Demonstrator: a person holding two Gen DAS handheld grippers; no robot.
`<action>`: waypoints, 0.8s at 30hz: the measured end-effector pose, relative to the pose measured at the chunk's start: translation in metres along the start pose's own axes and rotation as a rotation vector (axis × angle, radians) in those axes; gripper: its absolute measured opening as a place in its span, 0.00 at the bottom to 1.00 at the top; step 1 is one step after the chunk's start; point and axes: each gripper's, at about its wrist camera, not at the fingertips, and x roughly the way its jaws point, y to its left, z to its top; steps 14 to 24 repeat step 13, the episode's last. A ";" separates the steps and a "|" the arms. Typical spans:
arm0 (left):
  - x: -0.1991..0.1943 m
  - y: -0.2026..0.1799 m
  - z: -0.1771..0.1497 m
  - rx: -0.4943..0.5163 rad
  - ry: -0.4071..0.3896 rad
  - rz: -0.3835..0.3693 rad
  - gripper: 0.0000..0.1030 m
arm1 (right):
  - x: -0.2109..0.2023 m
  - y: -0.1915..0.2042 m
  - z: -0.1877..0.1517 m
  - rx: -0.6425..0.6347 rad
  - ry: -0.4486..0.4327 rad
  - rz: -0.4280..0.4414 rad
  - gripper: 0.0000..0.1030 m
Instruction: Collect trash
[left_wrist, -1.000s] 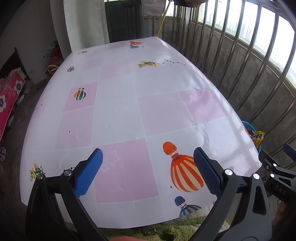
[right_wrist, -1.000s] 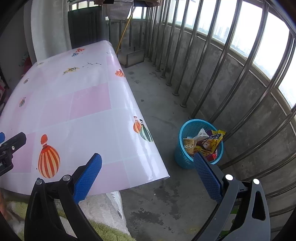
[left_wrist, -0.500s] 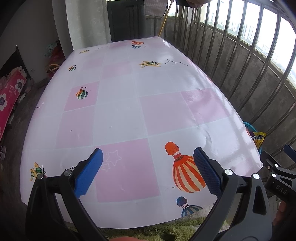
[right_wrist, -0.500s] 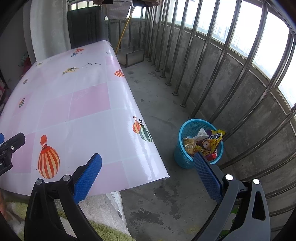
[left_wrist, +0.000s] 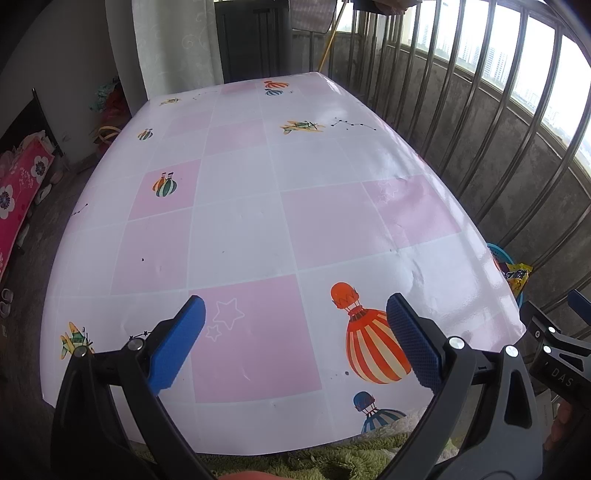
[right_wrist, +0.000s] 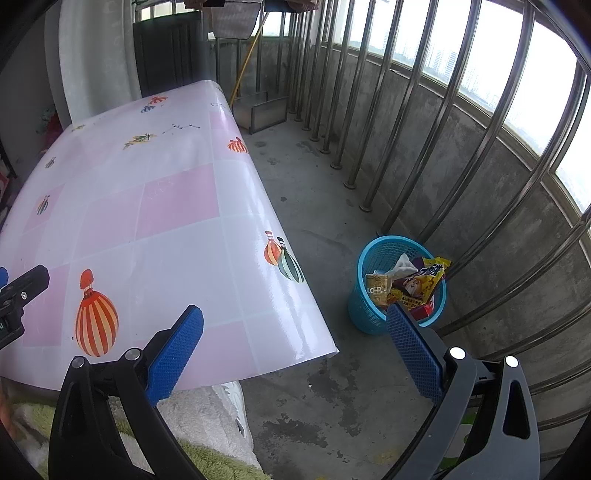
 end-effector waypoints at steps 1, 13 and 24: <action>0.000 0.000 0.000 0.000 0.001 0.000 0.91 | 0.000 -0.001 0.000 0.001 -0.001 0.001 0.94; 0.000 0.000 -0.002 -0.007 0.005 0.000 0.91 | 0.000 -0.004 0.001 0.004 -0.003 0.002 0.94; 0.000 0.000 -0.002 -0.007 0.005 0.000 0.91 | 0.000 -0.004 0.001 0.004 -0.003 0.002 0.94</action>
